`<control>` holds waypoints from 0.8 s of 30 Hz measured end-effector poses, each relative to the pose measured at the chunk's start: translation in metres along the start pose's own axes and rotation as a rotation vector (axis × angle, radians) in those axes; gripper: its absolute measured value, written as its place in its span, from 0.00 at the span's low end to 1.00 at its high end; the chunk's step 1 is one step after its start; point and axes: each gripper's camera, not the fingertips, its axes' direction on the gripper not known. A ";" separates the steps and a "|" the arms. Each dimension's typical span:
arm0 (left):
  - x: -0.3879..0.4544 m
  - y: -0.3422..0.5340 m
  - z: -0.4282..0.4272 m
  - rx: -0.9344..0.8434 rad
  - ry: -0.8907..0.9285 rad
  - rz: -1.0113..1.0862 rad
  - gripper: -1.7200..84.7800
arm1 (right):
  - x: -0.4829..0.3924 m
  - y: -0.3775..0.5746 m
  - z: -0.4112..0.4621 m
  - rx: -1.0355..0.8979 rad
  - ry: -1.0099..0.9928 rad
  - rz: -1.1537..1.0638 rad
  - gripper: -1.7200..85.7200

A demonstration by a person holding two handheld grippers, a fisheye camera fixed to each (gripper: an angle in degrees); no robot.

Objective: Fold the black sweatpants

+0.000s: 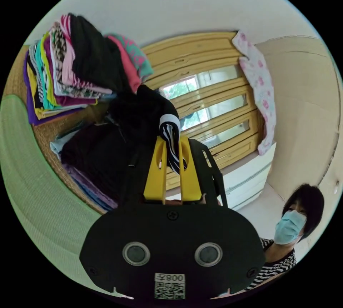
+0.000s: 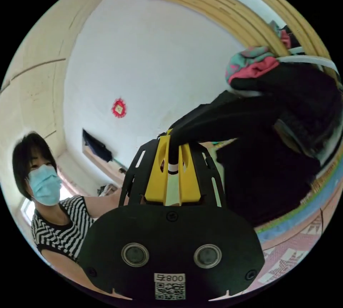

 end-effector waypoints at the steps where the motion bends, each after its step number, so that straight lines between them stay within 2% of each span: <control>1: -0.028 -0.009 0.027 -0.069 -0.057 -0.051 0.10 | 0.015 0.007 -0.001 -0.001 0.029 0.026 0.02; 4: -0.092 -0.021 0.078 -0.202 -0.155 -0.162 0.10 | 0.092 0.053 0.007 -0.063 0.132 0.208 0.02; 5: -0.108 -0.025 0.087 -0.162 -0.101 -0.172 0.10 | 0.115 0.071 0.011 -0.082 0.121 0.263 0.03; 8: -0.127 -0.044 0.110 -0.159 -0.053 -0.169 0.10 | 0.143 0.091 0.004 0.018 -0.013 0.294 0.03; 12: -0.125 -0.082 0.143 -0.204 -0.113 -0.068 0.10 | 0.131 0.070 -0.004 0.012 0.056 0.214 0.03; 19: -0.123 -0.150 0.217 -0.186 -0.026 -0.001 0.09 | 0.141 0.029 -0.037 0.100 -0.082 0.210 0.02; 24: -0.102 -0.195 0.264 -0.220 0.011 0.144 0.09 | 0.109 -0.026 -0.080 0.160 -0.030 0.062 0.02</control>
